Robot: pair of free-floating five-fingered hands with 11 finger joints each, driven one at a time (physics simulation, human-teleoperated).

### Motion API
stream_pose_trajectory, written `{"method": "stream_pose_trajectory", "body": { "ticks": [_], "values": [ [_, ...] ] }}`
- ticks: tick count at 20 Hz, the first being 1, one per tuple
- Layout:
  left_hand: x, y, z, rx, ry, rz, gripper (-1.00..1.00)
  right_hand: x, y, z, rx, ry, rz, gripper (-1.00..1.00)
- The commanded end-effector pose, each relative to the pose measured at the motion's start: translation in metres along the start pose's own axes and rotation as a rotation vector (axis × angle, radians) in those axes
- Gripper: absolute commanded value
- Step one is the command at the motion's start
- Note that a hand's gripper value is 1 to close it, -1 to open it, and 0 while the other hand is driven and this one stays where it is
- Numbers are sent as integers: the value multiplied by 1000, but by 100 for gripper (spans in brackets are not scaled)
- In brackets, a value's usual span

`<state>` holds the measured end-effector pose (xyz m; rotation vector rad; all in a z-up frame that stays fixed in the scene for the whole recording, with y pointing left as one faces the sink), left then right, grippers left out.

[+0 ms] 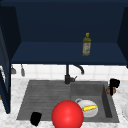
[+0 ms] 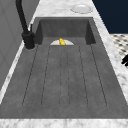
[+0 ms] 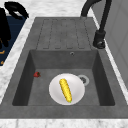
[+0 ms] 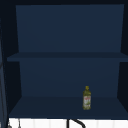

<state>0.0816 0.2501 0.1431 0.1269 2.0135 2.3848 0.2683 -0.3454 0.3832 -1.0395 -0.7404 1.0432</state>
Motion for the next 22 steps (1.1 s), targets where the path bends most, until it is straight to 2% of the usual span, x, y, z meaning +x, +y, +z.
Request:
{"method": "stream_pose_trajectory", "body": {
  "ticks": [1, 5, 8, 12, 18, 22],
  "values": [
    [0, 0, 0, 0, 0, 0, 0, 17, -9, 18, 16, -25, 16, 100],
    [0, 0, 0, 0, 0, 0, 0, 34, -18, 36, 15, -26, 15, 100],
    [0, 0, 0, 0, 0, 0, 0, 48, -13, 58, -32, -8, -22, 100],
    [0, 0, 0, 0, 0, 0, 0, 65, -13, 83, -50, -7, -26, 100],
    [0, 0, 0, 0, 0, 0, 0, 91, -29, 104, 9, -51, 18, 100],
    [0, 0, 0, 0, 0, 0, 0, 108, -50, 118, 70, -54, 42, 100]
  ]
}}
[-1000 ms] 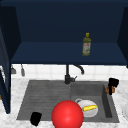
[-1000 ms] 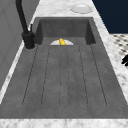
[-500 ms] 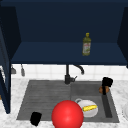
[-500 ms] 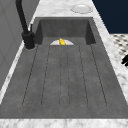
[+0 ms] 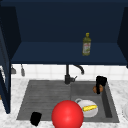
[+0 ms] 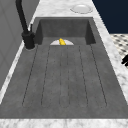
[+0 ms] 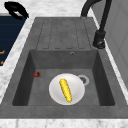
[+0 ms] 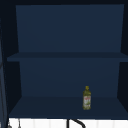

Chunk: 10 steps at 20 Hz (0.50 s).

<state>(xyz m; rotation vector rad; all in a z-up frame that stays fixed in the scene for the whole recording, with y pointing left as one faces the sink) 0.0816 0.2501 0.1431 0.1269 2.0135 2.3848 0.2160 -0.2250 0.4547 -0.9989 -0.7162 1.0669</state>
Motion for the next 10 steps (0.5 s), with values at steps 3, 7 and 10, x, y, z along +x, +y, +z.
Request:
{"method": "stream_pose_trajectory", "body": {
  "ticks": [3, 7, 10],
  "values": [
    [0, 0, 0, 0, 0, 0, 0, 24, -33, 19, 57, -51, 51, 100],
    [0, 0, 0, 0, 0, 0, 0, 40, -55, 34, 88, -51, 61, 100],
    [0, 0, 0, 0, 0, 0, 0, 52, -71, 46, 102, -46, 61, 100]
  ]
}}
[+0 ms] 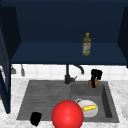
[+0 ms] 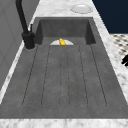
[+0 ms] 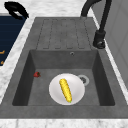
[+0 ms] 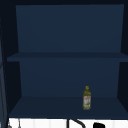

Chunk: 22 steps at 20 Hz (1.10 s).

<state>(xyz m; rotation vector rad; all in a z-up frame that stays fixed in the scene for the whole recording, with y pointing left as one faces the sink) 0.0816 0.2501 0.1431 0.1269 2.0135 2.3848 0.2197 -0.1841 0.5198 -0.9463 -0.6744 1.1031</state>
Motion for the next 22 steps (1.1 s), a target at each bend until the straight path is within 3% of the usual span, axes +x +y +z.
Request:
{"method": "stream_pose_trajectory", "body": {
  "ticks": [1, 15, 22],
  "values": [
    [0, 0, 0, 0, 0, 0, 0, 15, -20, 16, 38, -35, 40, 100],
    [0, 0, 0, 0, 0, 0, 0, 66, -70, 88, 42, -12, 17, 100],
    [0, 0, 0, 0, 0, 0, 0, 99, -107, 134, 52, -18, 78, 100]
  ]
}}
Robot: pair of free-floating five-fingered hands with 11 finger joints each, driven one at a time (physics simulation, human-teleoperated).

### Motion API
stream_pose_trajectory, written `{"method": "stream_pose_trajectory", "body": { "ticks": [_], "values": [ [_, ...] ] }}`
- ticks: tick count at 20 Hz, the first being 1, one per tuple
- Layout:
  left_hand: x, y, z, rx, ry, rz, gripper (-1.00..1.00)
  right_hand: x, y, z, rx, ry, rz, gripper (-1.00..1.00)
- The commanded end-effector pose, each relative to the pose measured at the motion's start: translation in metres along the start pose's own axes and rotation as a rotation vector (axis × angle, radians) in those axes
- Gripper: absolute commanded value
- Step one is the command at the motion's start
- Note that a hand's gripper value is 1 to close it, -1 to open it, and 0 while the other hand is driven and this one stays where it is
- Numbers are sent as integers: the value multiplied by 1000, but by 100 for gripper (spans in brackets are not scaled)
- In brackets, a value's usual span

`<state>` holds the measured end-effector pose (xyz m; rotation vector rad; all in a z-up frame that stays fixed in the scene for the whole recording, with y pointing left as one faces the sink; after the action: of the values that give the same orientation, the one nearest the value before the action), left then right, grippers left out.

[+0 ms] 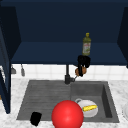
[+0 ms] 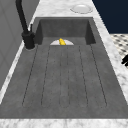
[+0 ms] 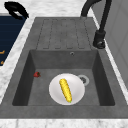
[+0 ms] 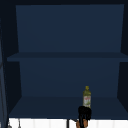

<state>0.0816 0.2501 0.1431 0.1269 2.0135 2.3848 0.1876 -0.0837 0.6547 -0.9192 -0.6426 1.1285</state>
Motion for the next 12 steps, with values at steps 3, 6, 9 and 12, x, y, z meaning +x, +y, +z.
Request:
{"method": "stream_pose_trajectory", "body": {
  "ticks": [3, 6, 9, 12],
  "values": [
    [0, 0, 0, 0, 0, 0, 0, 27, -31, 31, 26, -24, 75, 100],
    [0, 0, 0, 0, 0, 0, 0, 40, -44, 45, 38, -34, 80, 100],
    [0, 0, 0, 0, 0, 0, 0, 49, -47, 44, 16, -61, 63, 100],
    [0, 0, 0, 0, 0, 0, 0, 50, -49, 34, -6, -107, 53, 100]
  ]
}}
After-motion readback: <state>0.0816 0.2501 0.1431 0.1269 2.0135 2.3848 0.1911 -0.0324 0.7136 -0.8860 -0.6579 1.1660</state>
